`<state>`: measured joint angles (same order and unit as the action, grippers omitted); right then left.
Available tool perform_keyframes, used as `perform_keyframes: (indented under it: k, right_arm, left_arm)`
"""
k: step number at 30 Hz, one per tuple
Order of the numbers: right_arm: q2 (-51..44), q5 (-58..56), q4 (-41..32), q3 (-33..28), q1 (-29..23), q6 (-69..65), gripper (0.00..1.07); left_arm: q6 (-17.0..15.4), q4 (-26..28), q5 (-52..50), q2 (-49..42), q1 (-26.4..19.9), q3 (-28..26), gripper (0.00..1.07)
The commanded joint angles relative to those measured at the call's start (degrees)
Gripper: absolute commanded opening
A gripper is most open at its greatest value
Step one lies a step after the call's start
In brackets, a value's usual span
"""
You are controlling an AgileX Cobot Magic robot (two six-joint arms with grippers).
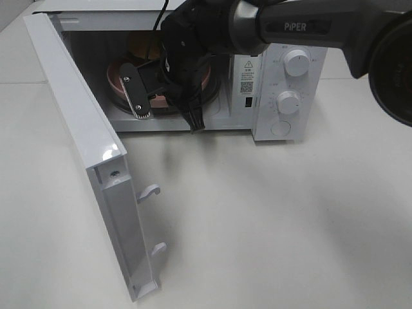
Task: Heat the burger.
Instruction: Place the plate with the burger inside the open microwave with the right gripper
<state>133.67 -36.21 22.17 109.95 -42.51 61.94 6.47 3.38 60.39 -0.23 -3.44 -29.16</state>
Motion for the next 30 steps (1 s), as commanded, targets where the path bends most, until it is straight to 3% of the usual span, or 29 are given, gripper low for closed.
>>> perform_keyframes:
  k: [1,17,30]
  right_arm:
    - [-0.2,4.5,1.5,1.5,0.8,-0.4,0.0]
    - [4.5,4.8,1.4,7.2,2.5,-1.5,0.0]
    - [5.7,5.0,1.0,7.1,3.0,-1.4,0.0]
  left_arm:
    - [0.1,0.1,-0.5,-1.0,0.3,0.2,1.05]
    - [0.1,0.1,-0.5,-1.0,0.3,0.2,1.05]
    - [-0.1,-0.2,-0.5,-1.0,0.3,0.2,1.05]
